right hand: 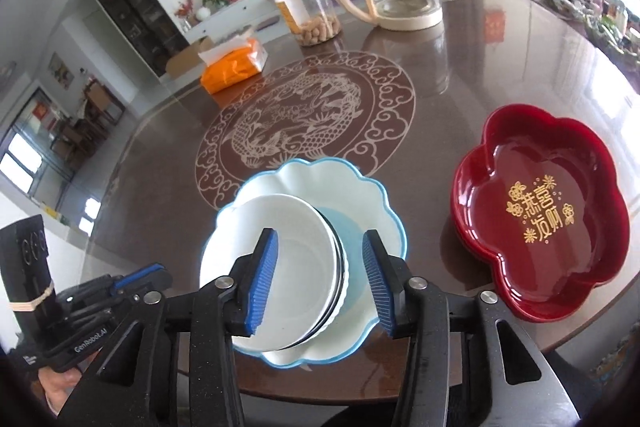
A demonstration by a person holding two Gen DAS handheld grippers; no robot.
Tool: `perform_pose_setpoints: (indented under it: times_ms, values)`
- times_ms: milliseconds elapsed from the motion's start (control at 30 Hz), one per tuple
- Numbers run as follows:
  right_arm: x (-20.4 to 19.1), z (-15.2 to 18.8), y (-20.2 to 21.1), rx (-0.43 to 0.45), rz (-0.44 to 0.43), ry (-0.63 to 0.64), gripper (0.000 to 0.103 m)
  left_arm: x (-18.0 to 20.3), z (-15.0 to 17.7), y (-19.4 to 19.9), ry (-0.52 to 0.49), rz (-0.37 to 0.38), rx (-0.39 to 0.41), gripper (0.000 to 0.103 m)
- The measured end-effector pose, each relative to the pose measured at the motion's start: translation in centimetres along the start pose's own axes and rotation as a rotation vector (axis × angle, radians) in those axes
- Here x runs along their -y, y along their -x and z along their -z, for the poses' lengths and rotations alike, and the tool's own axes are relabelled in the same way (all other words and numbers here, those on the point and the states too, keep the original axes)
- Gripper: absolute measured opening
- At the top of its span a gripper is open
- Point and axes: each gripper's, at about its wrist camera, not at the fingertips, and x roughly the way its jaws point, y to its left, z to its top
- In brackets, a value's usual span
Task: Organize plates and bowls
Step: 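Withdraw the right gripper and move to the scalloped bowl rim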
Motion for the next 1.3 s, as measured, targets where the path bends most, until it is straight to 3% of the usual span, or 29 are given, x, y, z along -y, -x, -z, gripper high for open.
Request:
perform_pose_setpoints:
  times_ms: [100,200,300,333,400,433,467,567,800,1033,1300]
  values:
    - [-0.5,2.5,1.1,0.006,0.061,0.049,0.062,0.8,1.0,-0.2,-0.04,0.01,-0.004,0.014]
    - [-1.3,4.8,1.0,-0.034,0.079,0.092,0.062,1.4,1.4,-0.4,-0.055,0.018,-0.006,0.014]
    - [-2.4,6.4,1.1,-0.021,0.102,0.146,0.062,2.0,1.5,-0.1,-0.069,-0.001,0.009,0.014]
    - [-2.8,6.8,1.3,-0.003,0.114,0.169,0.062,2.3,1.5,0.0,-0.072,-0.014,0.016,0.021]
    - [-3.4,7.5,1.7,0.052,0.148,0.204,0.062,2.6,1.5,0.5,-0.069,-0.057,0.042,0.051]
    - [-3.5,7.7,2.0,0.079,0.16,0.209,0.065,2.6,1.5,0.8,-0.062,-0.082,0.067,0.073]
    - [-3.6,7.8,2.3,0.11,0.17,0.209,0.067,2.6,1.6,1.2,-0.053,-0.108,0.101,0.081]
    - [-3.4,8.0,2.8,0.155,0.189,0.204,0.071,2.7,1.4,1.5,-0.054,-0.16,0.127,0.082]
    - [-2.4,7.8,0.9,0.049,0.157,0.171,0.071,2.0,1.2,0.4,-0.036,-0.209,0.07,0.082]
    - [-4.0,7.4,-1.0,-0.023,0.146,0.264,0.071,-0.9,1.4,0.6,0.056,-0.212,0.057,0.082]
    - [-4.7,7.3,-2.5,-0.071,0.17,0.298,0.071,-2.1,1.9,0.4,0.088,-0.211,0.045,0.082]
